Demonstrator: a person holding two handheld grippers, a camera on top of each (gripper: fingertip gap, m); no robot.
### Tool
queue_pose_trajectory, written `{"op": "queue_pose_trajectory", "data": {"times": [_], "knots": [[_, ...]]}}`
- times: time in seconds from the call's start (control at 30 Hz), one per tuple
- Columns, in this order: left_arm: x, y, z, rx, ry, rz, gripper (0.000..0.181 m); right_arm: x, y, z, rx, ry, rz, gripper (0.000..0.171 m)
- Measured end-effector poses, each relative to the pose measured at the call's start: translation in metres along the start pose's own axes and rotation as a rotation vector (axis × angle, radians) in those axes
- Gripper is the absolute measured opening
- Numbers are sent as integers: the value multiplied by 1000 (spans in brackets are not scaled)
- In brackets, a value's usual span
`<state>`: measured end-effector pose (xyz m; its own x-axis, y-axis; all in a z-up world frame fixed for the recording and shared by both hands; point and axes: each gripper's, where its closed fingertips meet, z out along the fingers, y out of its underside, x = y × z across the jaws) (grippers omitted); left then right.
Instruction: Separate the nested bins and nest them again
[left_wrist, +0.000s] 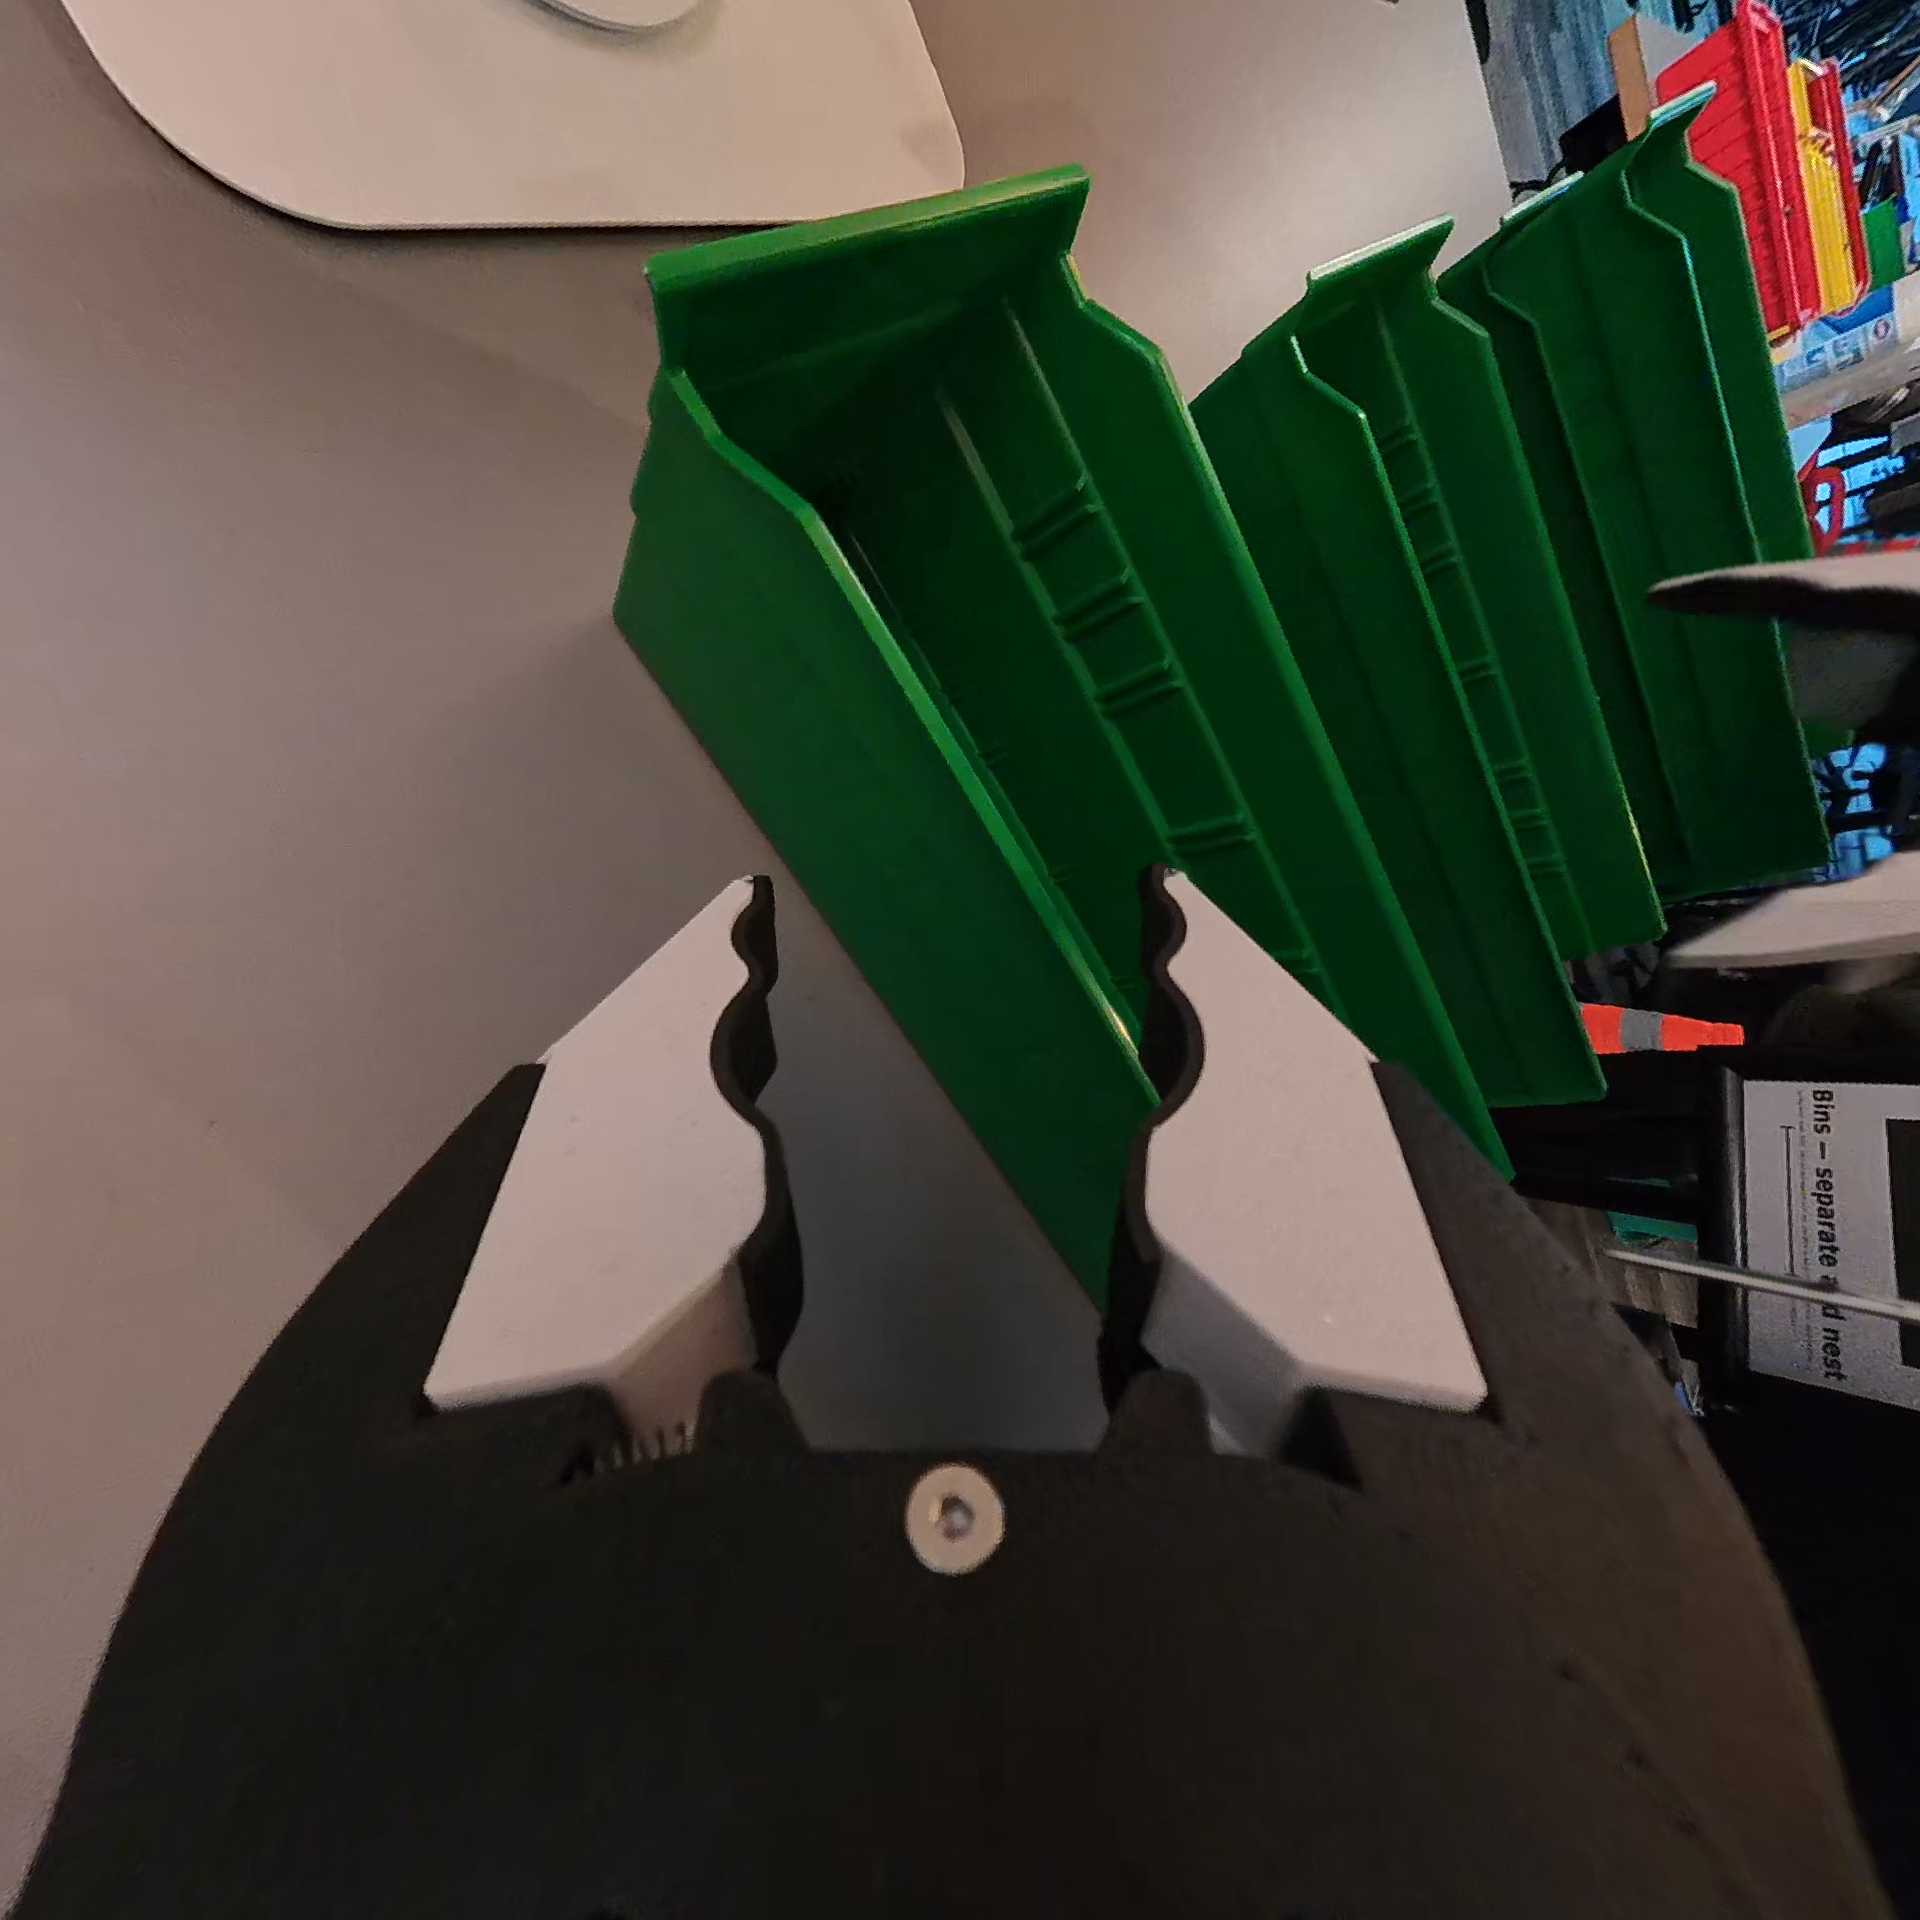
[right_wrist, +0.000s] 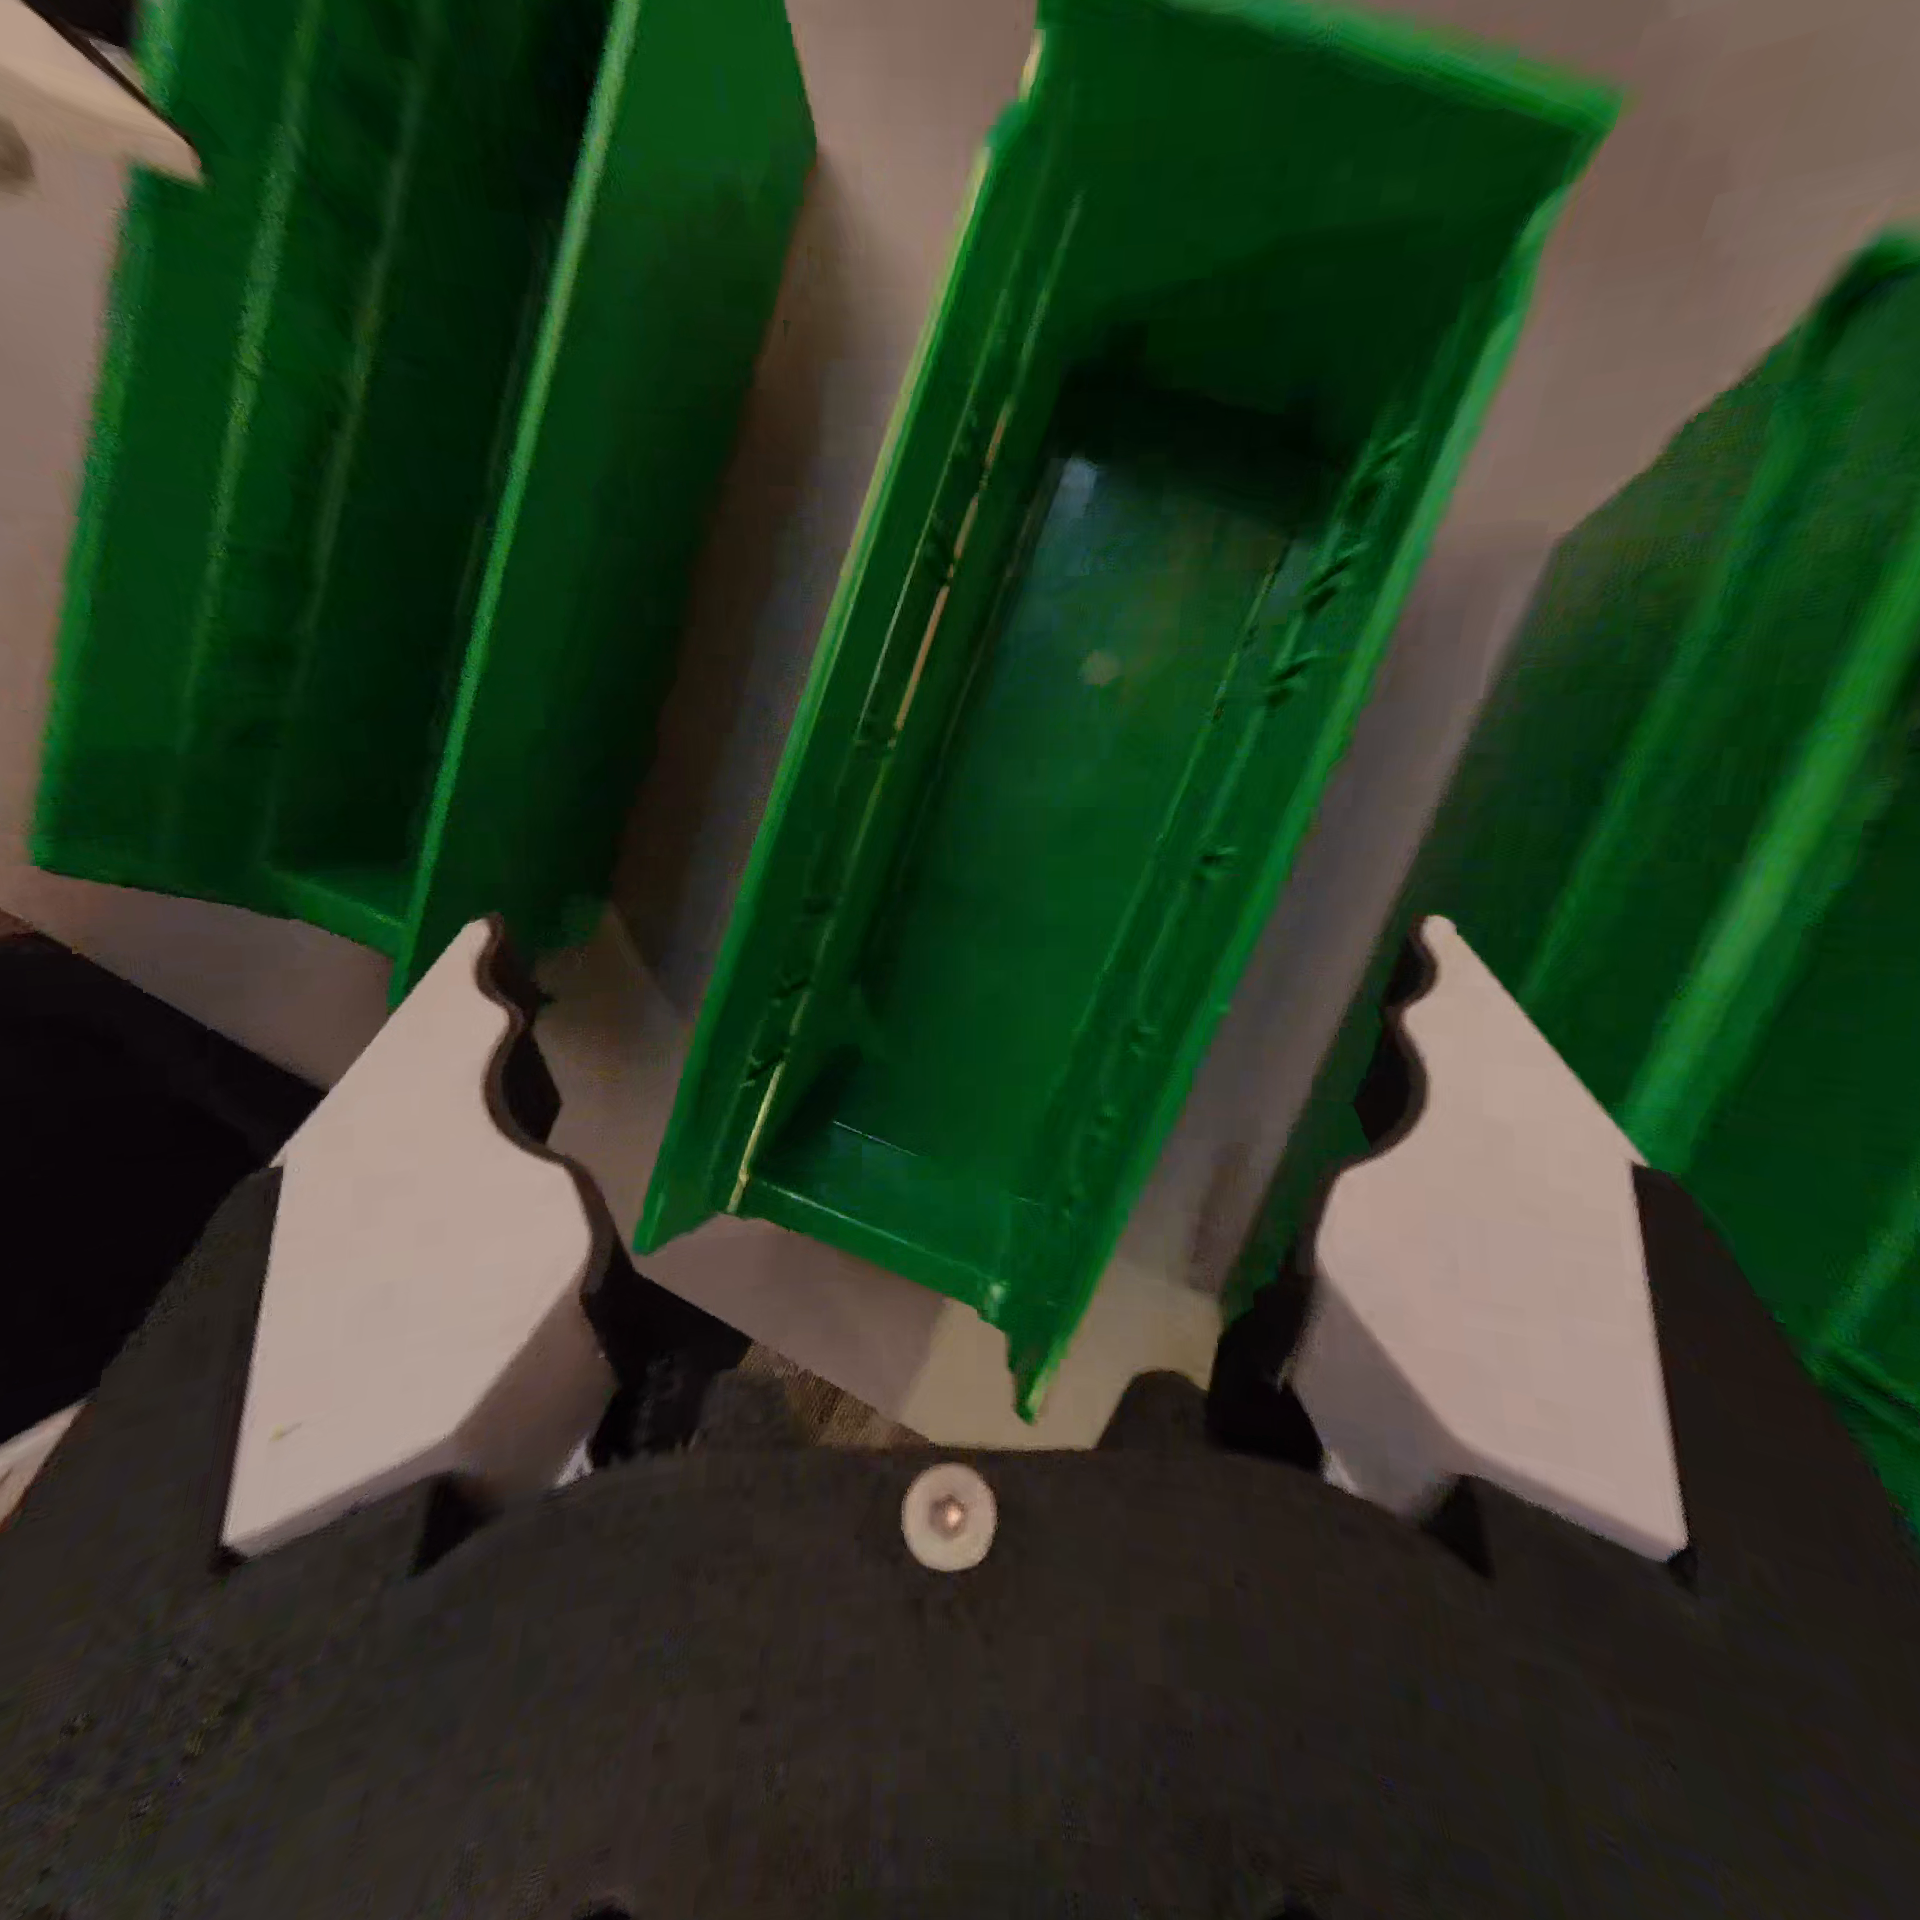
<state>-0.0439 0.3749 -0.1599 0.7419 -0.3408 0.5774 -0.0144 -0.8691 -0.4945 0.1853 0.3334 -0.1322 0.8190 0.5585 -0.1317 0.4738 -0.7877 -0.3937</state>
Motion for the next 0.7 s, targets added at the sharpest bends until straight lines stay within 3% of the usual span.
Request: {"op": "queue_pose_trajectory", "data": {"times": [0.1,0.23,0.4,0.7], "knots": [[1,-1,0,5,6,2,69,-2,14,37,-70,14,66,157],[1,2,1,3,12,-3,69,6,22,52,-133,73,60,155],[0,5,0,5,19,-12,69,11,14,49,-98,65,64,122],[-3,3,0,13,24,-16,69,12,-8,23,-26,17,95,108]]}}
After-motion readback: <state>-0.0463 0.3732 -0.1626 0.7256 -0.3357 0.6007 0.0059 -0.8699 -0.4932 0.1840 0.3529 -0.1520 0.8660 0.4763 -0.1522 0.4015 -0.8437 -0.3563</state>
